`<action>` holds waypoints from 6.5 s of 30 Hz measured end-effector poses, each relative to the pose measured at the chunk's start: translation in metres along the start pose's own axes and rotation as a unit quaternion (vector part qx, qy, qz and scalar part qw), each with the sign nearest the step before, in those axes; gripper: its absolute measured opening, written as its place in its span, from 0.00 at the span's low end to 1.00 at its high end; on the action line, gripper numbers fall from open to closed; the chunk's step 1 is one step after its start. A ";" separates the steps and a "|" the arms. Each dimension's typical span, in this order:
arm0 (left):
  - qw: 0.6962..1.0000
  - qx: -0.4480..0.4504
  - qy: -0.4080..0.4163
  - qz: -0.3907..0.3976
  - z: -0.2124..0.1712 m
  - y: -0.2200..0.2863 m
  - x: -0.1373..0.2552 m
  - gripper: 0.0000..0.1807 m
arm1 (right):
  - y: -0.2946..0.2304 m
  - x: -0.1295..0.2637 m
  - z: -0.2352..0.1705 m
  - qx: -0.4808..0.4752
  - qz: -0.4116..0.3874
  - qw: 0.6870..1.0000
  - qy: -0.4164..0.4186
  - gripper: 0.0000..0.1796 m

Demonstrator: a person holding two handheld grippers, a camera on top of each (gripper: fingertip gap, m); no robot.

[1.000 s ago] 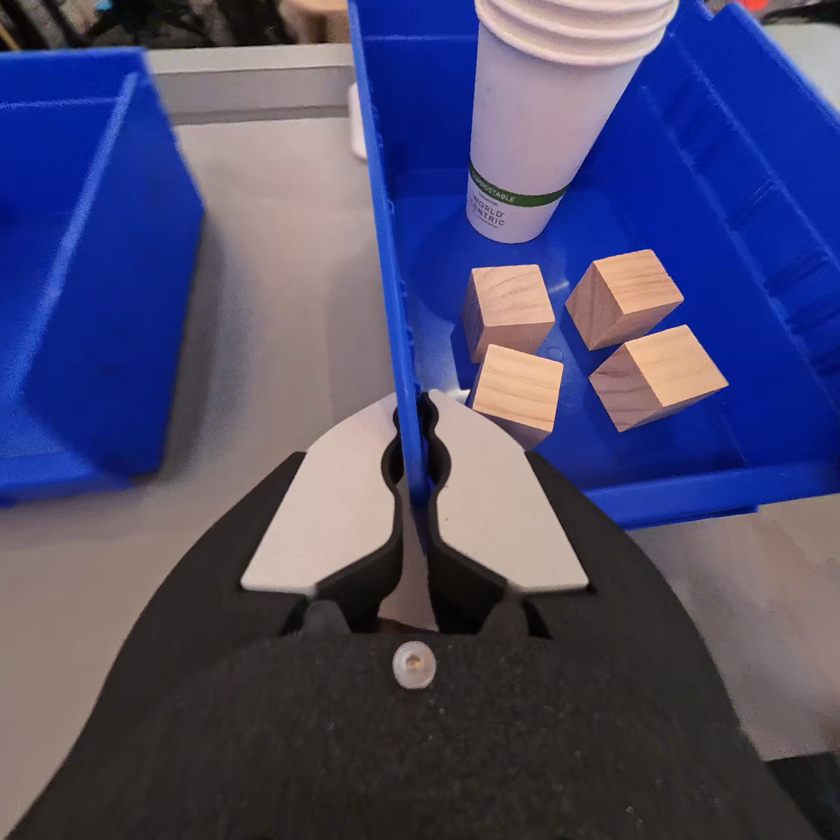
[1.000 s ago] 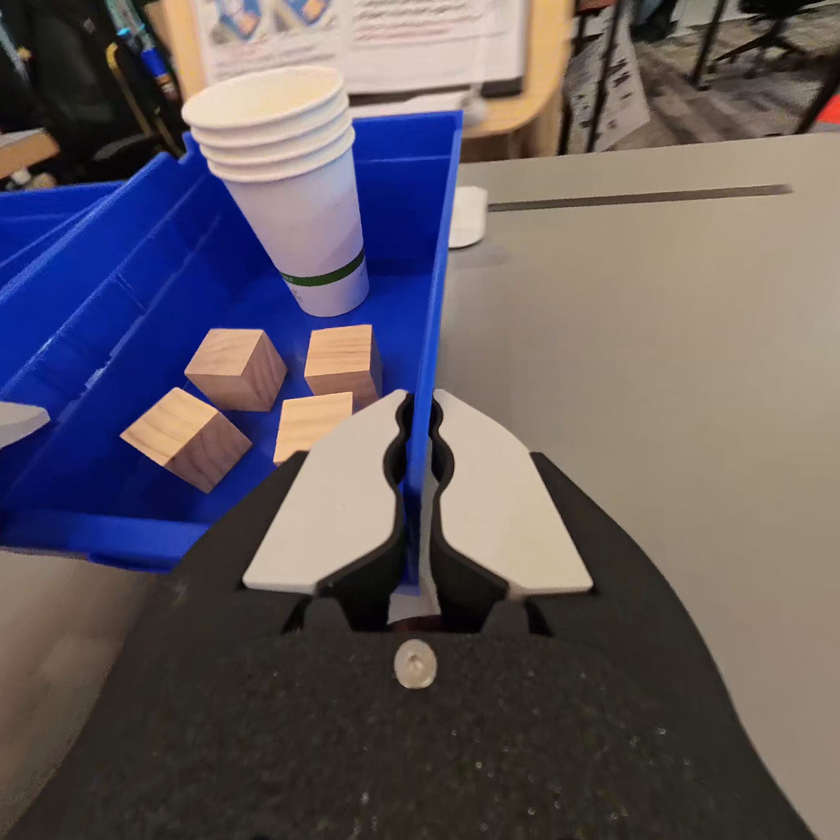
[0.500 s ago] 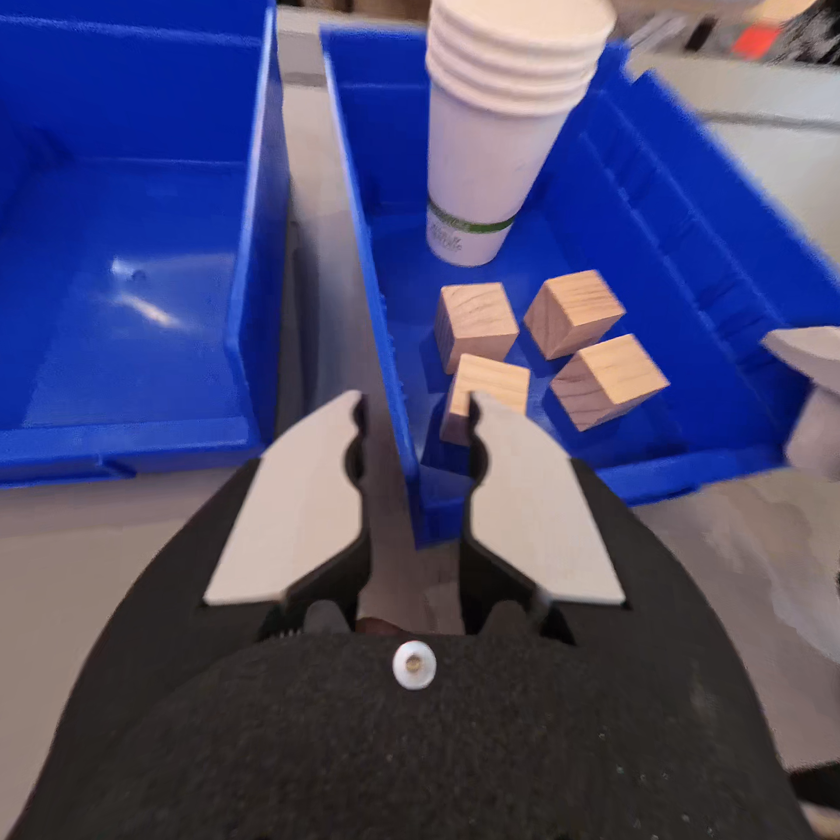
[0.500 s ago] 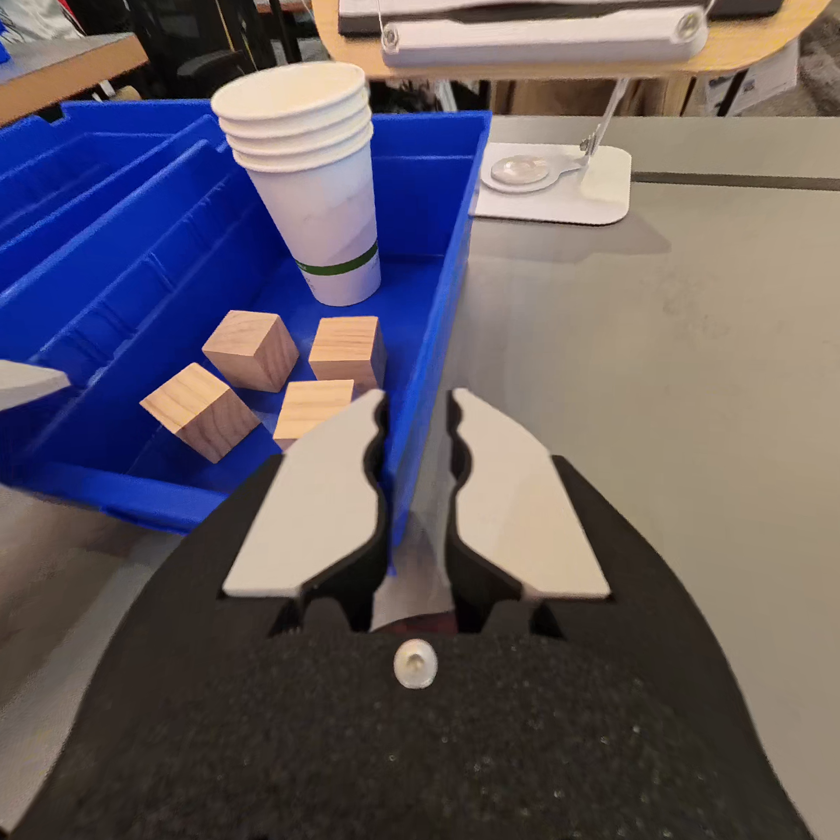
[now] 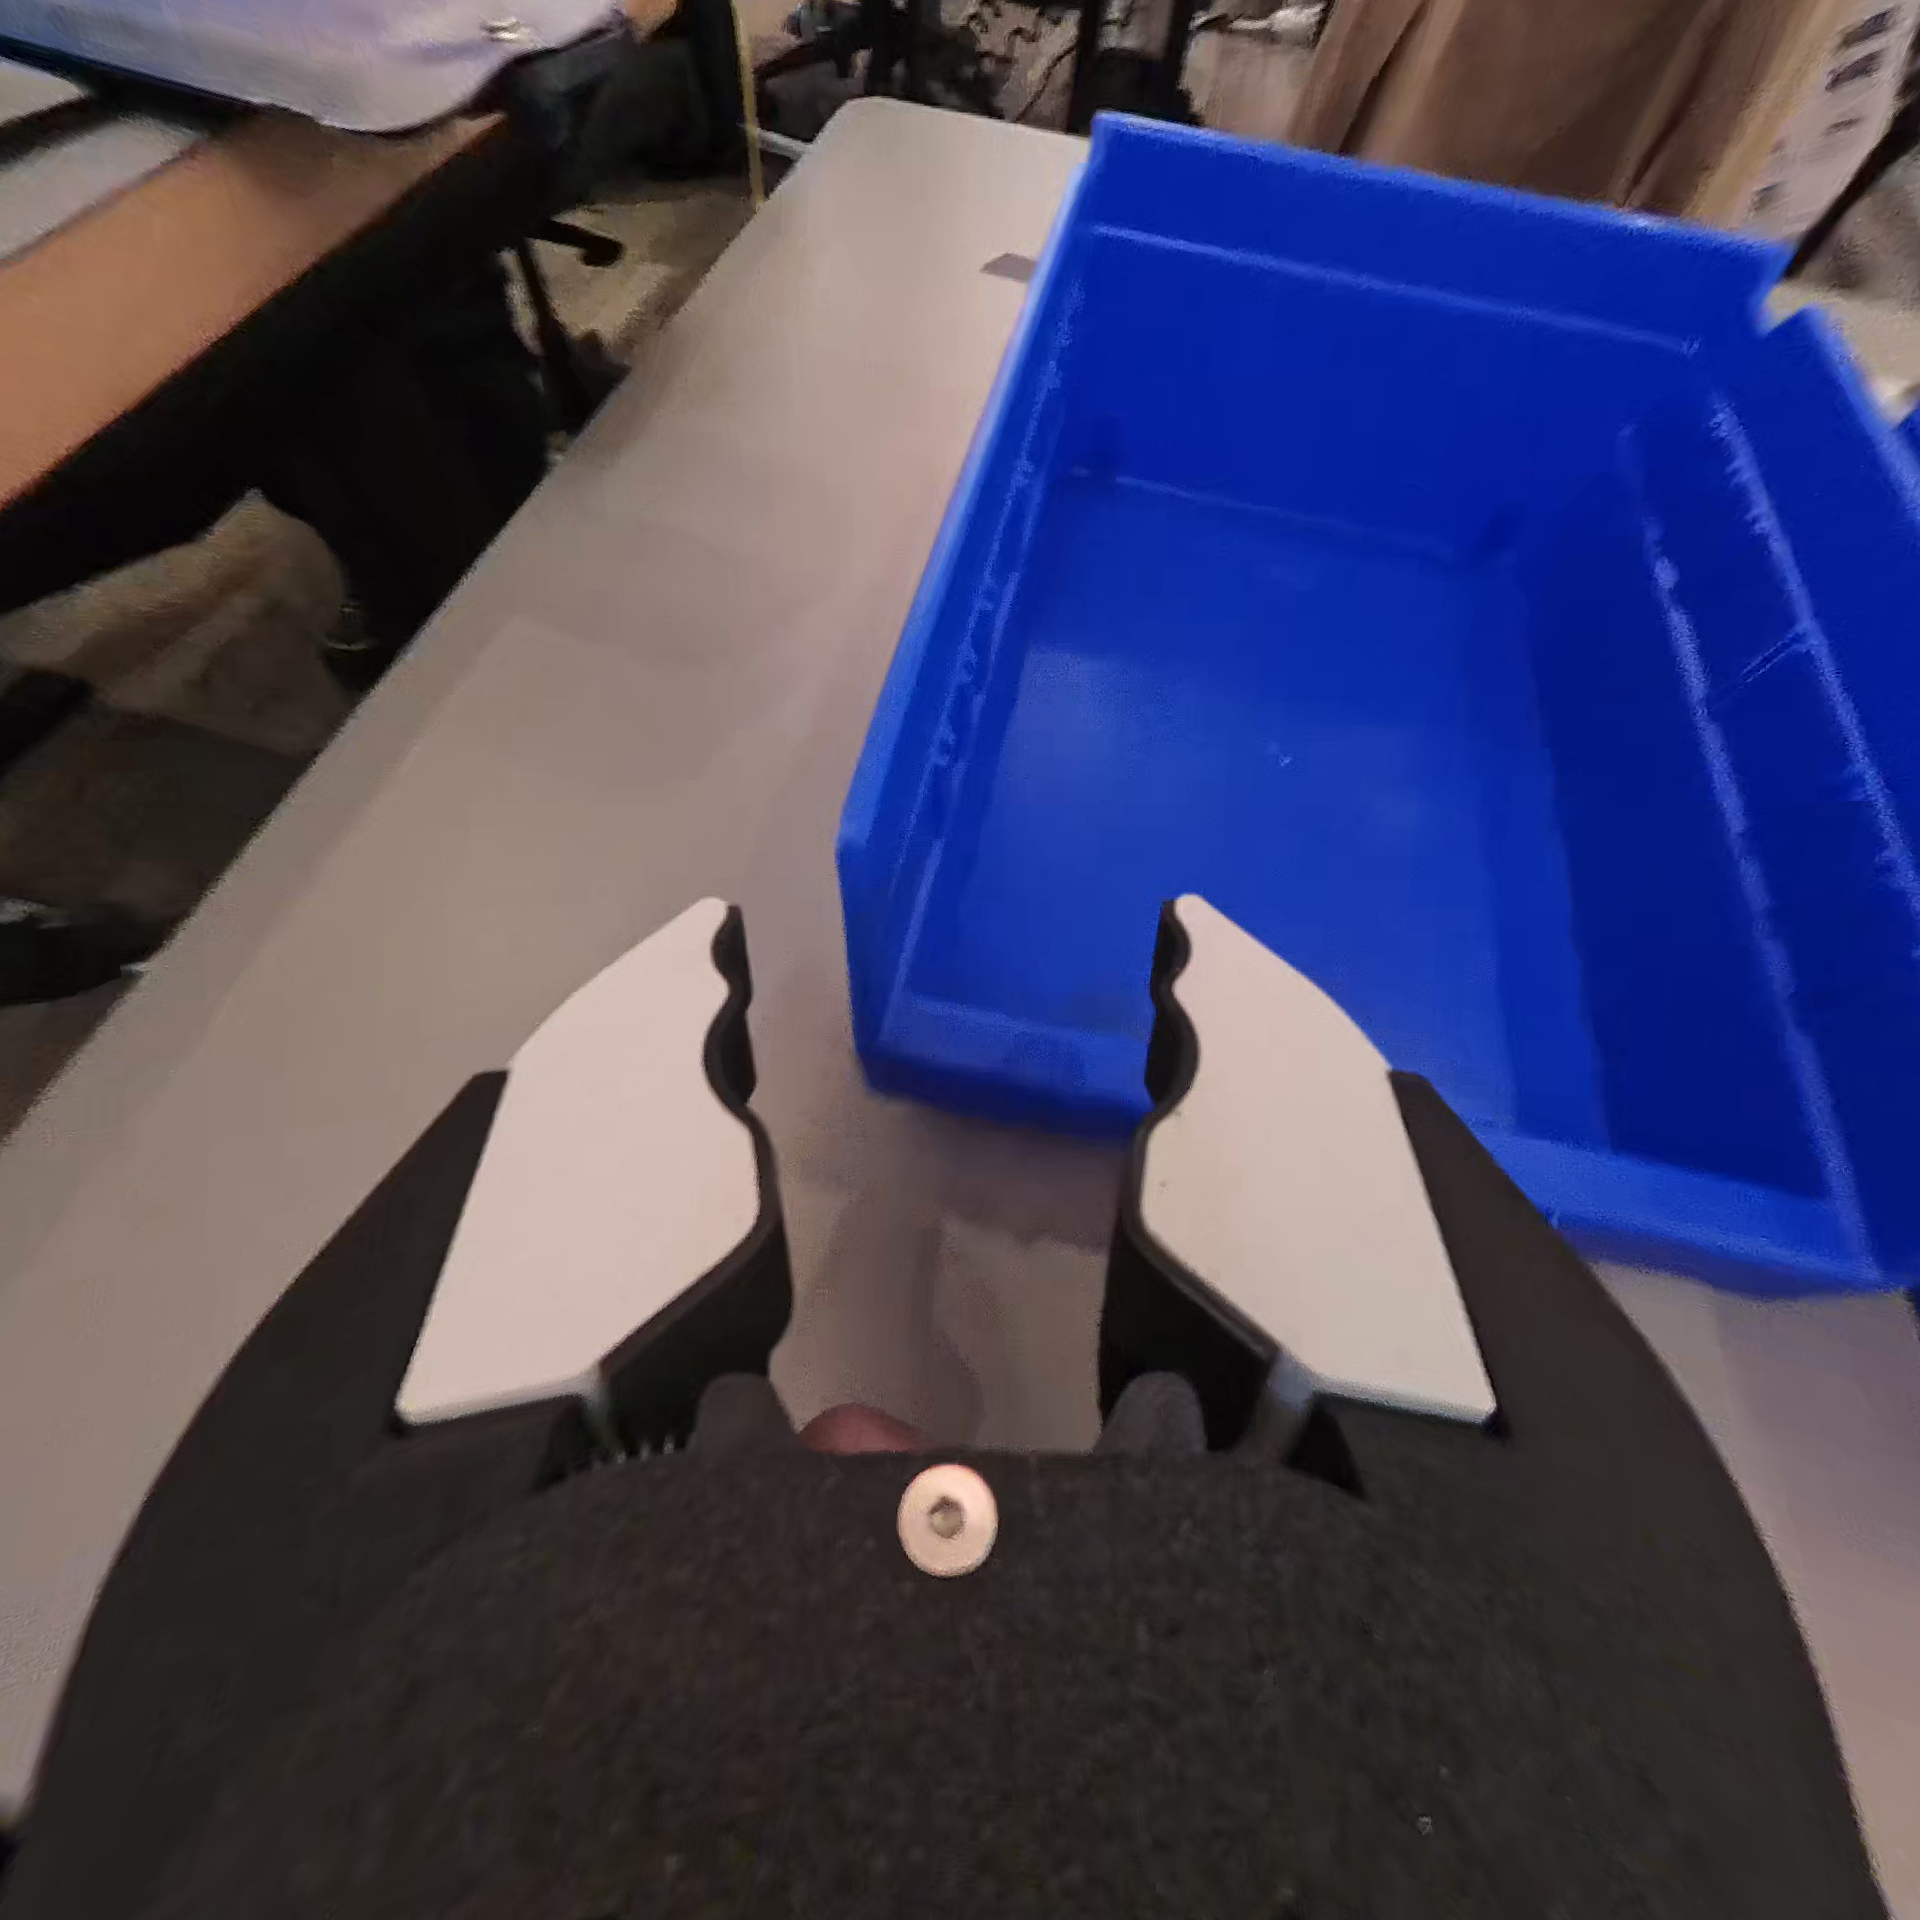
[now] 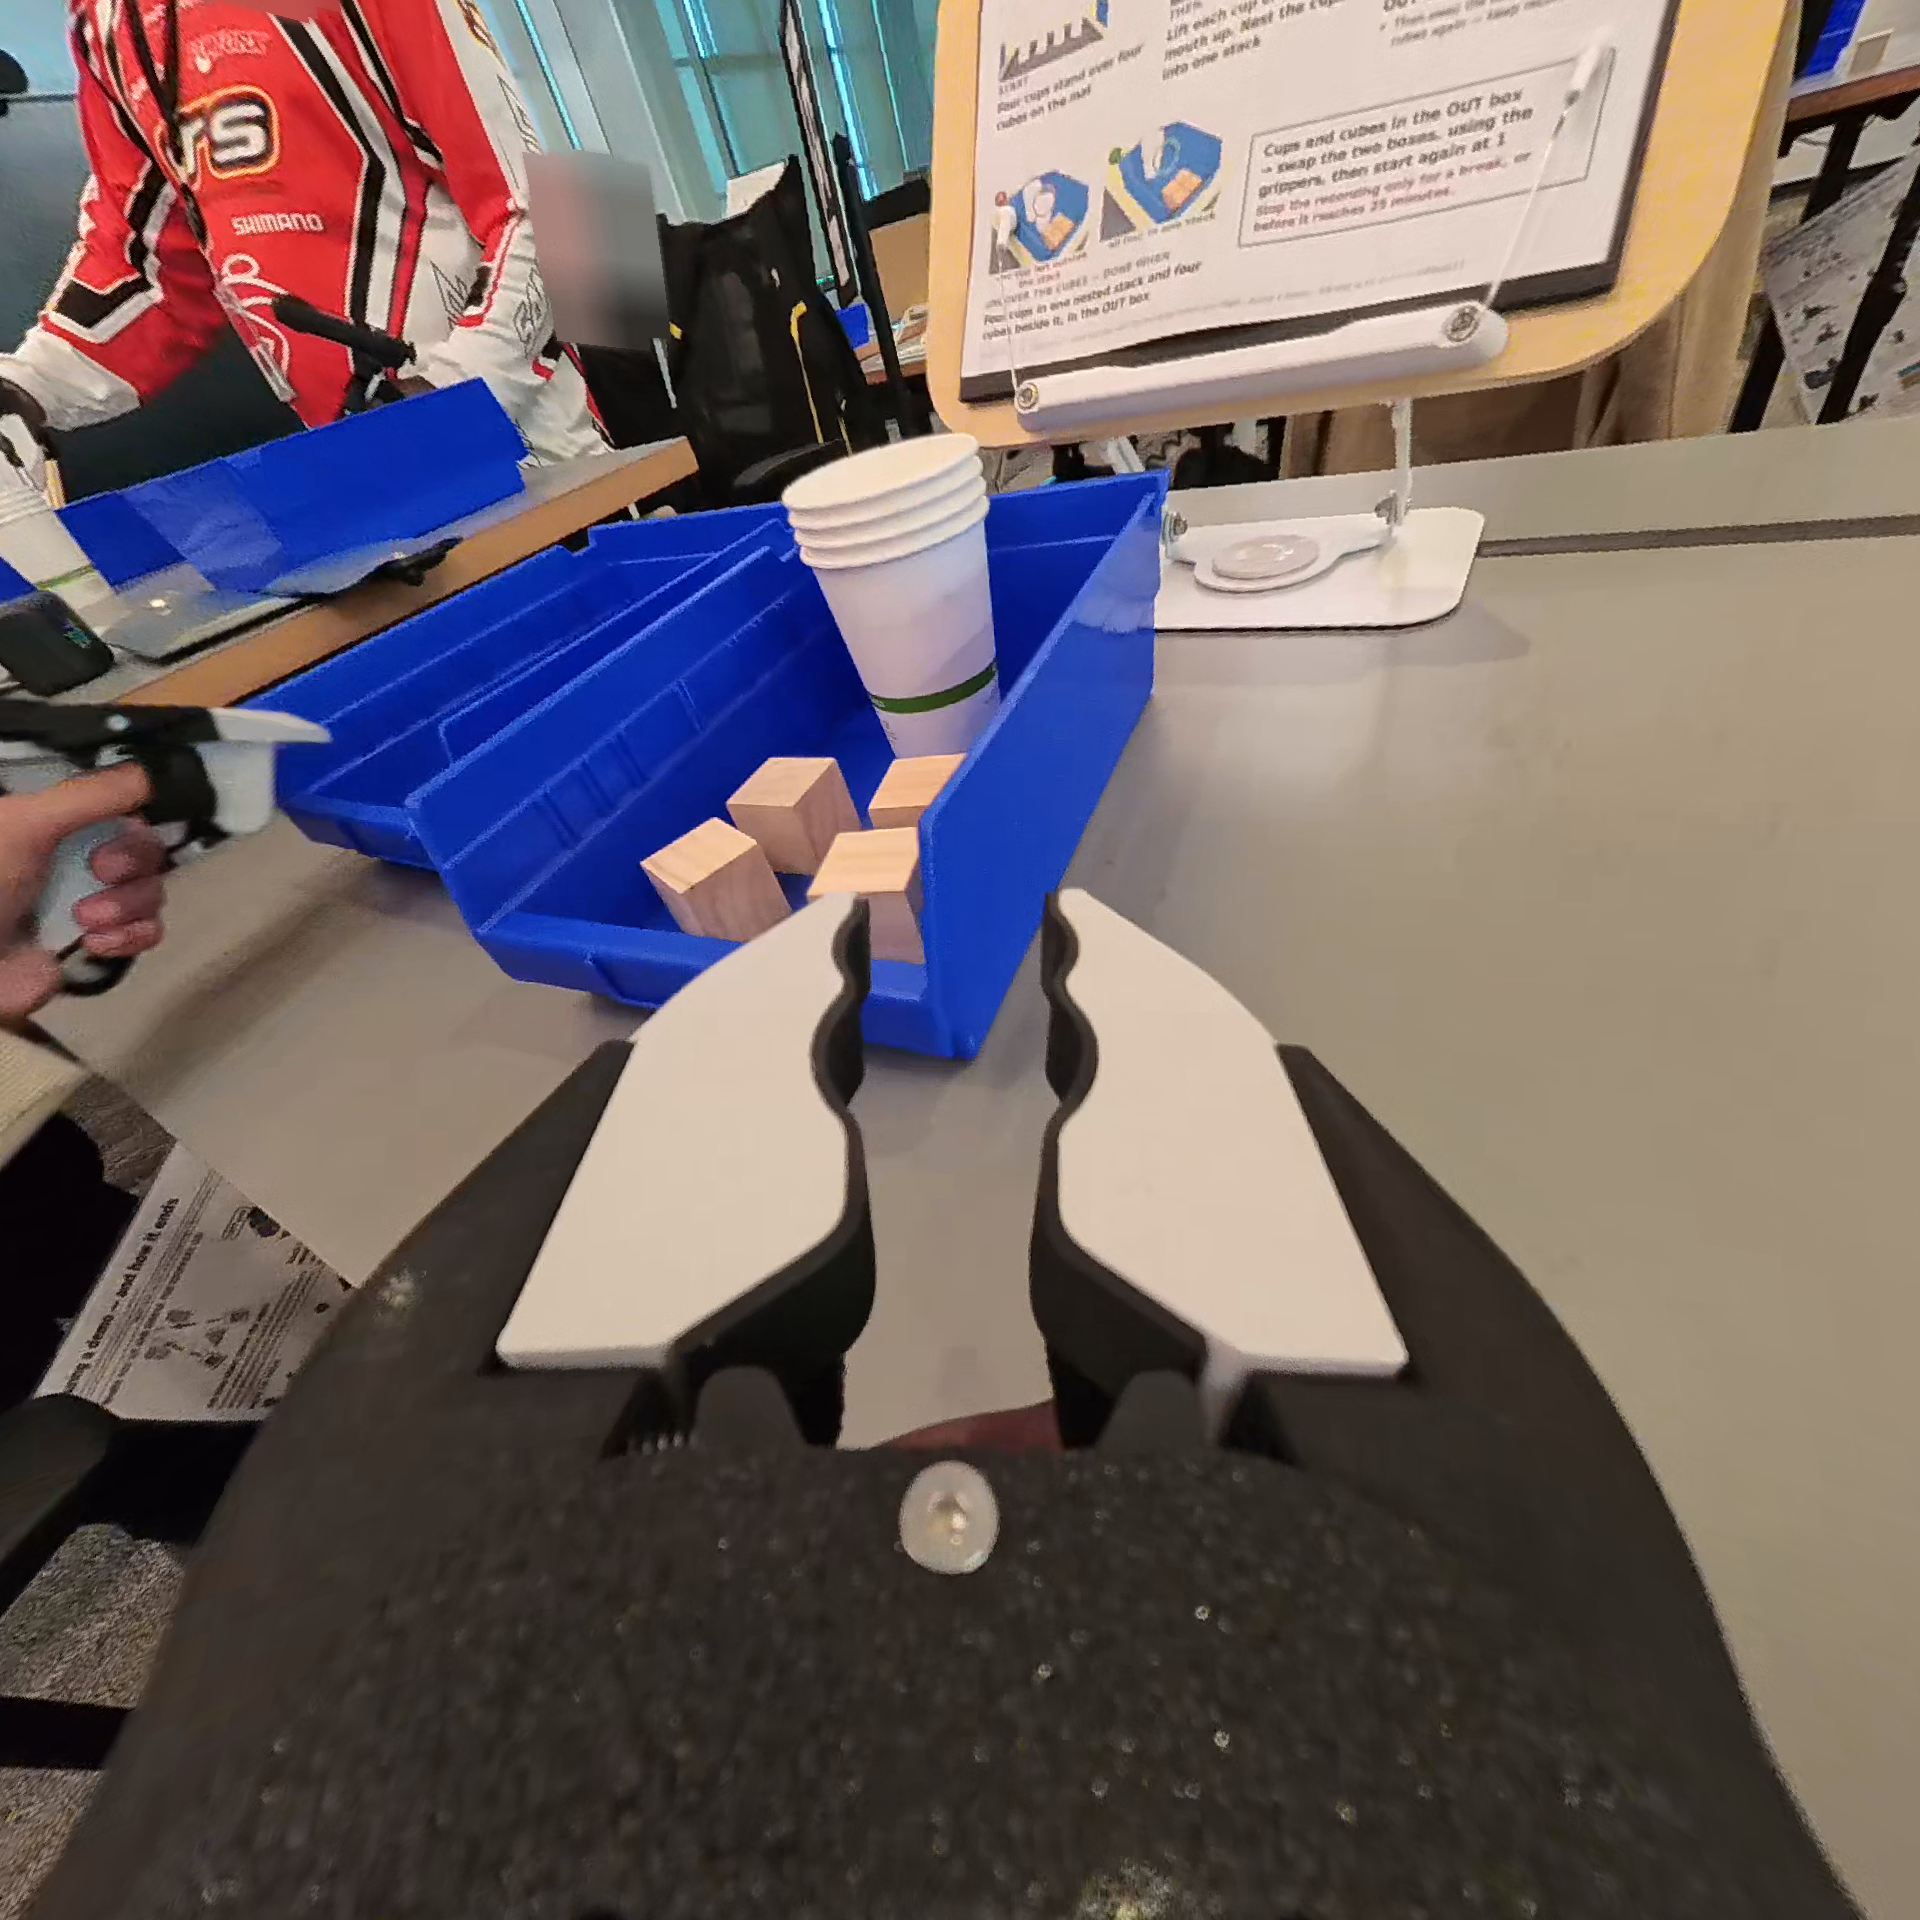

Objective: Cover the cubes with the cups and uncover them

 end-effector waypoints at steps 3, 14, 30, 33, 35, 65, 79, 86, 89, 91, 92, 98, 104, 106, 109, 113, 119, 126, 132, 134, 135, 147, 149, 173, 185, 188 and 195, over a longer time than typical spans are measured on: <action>0.998 0.028 -0.027 -0.046 0.004 -0.005 -0.029 0.39 | -0.004 -0.003 -0.001 0.000 0.013 1.000 -0.009 0.16; 0.999 0.026 -0.031 0.018 -0.029 0.008 0.023 0.01 | -0.085 -0.033 -0.030 0.044 0.093 0.992 -0.073 0.17; 0.997 0.051 0.026 0.055 -0.113 0.049 0.151 0.03 | -0.222 -0.109 -0.065 0.151 0.118 0.976 -0.105 0.19; 0.995 0.020 0.040 0.087 -0.121 0.059 0.162 0.03 | -0.223 -0.109 -0.061 0.133 0.121 0.978 -0.108 0.13; 0.992 0.009 0.062 0.106 -0.124 0.062 0.172 0.02 | -0.220 -0.107 -0.057 0.134 0.116 0.979 -0.096 0.03; 0.952 -0.143 0.078 -0.261 -0.043 0.536 0.030 0.02 | 0.211 0.062 0.084 0.027 -0.323 0.946 -0.024 0.02; 0.938 -0.149 -0.015 -0.313 -0.113 0.600 -0.002 0.19 | 0.319 0.058 0.037 0.004 -0.284 0.953 -0.108 0.05; 0.931 -0.177 0.035 -0.319 -0.054 0.475 0.060 0.29 | 0.248 0.089 0.095 0.064 -0.324 0.944 0.008 0.18; 0.953 -0.159 0.067 -0.250 -0.025 0.375 0.080 0.29 | 0.169 0.070 0.093 0.060 -0.191 0.979 0.039 0.18; 0.968 -0.145 0.070 -0.192 -0.016 0.313 0.082 0.30 | 0.113 0.044 0.069 0.027 -0.089 0.995 0.036 0.21; 0.974 -0.140 0.071 -0.166 -0.016 0.288 0.082 0.30 | 0.086 0.028 0.056 0.015 -0.046 0.999 0.025 0.21; 0.986 -0.126 0.056 -0.093 -0.039 0.227 0.054 0.34 | -0.014 -0.064 0.000 0.086 -0.068 0.993 -0.050 0.26; 0.987 -0.143 0.027 -0.072 -0.060 0.224 0.017 0.04 | -0.030 -0.103 -0.021 0.053 -0.099 0.988 -0.106 0.06; 0.989 -0.124 0.032 -0.071 -0.061 0.222 0.017 0.02 | -0.033 -0.104 -0.021 0.052 -0.111 0.987 -0.100 0.05; 0.989 -0.131 0.030 -0.057 -0.060 0.219 0.017 0.02 | -0.042 -0.109 -0.022 0.049 -0.133 0.985 -0.095 0.02; 0.991 -0.124 0.029 -0.037 -0.049 0.190 0.021 0.02 | -0.074 -0.124 -0.026 0.027 -0.118 0.989 -0.088 0.02; 0.993 -0.112 0.034 -0.013 -0.015 0.097 0.018 0.02 | -0.162 -0.169 -0.038 0.040 -0.085 0.992 -0.084 0.03; 0.995 -0.079 0.029 -0.044 -0.001 0.004 -0.008 0.02 | -0.237 -0.209 -0.045 0.034 -0.092 0.991 -0.088 0.05; 0.994 -0.052 0.043 -0.086 0.000 -0.022 -0.024 0.02 | -0.253 -0.219 -0.049 0.033 -0.095 0.992 -0.076 0.07; 0.994 -0.049 0.046 -0.082 0.002 -0.023 -0.026 0.03 | -0.252 -0.220 -0.049 0.034 -0.079 0.993 -0.077 0.08; 0.995 -0.047 0.046 -0.075 0.002 -0.023 -0.026 0.04 | -0.251 -0.219 -0.049 0.039 -0.067 0.994 -0.078 0.10; 0.978 -0.089 0.166 -0.091 0.033 0.107 0.073 0.29 | -0.135 -0.072 0.019 0.114 0.106 0.988 0.010 0.31; 0.963 -0.090 0.152 -0.203 0.025 0.172 0.079 0.29 | -0.081 -0.044 0.040 0.119 0.066 0.990 0.024 0.31; 0.822 -0.183 -0.093 -0.531 -0.111 0.607 -0.010 0.45 | 0.346 0.063 0.023 -0.009 -0.294 0.951 -0.095 0.02; 0.818 -0.189 -0.100 -0.535 -0.114 0.613 -0.005 0.43 | 0.354 0.075 0.025 -0.006 -0.301 0.950 -0.081 0.06; 0.831 -0.201 -0.067 -0.514 -0.099 0.572 0.005 0.42 | 0.343 0.086 0.030 0.013 -0.331 0.941 -0.069 0.17; 0.915 -0.198 0.070 -0.345 -0.051 0.384 0.038 0.39 | 0.228 0.083 0.053 0.019 -0.194 0.981 0.027 0.20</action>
Point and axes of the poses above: each gripper's, where its closed fingertips meet, x back along the fingers, z out of its top, y = z × x across the jaws, the point moved 10 cm from there along x, back along the fingers, and after that the axes turned 7 degrees about -z, right-handed, at the moved point
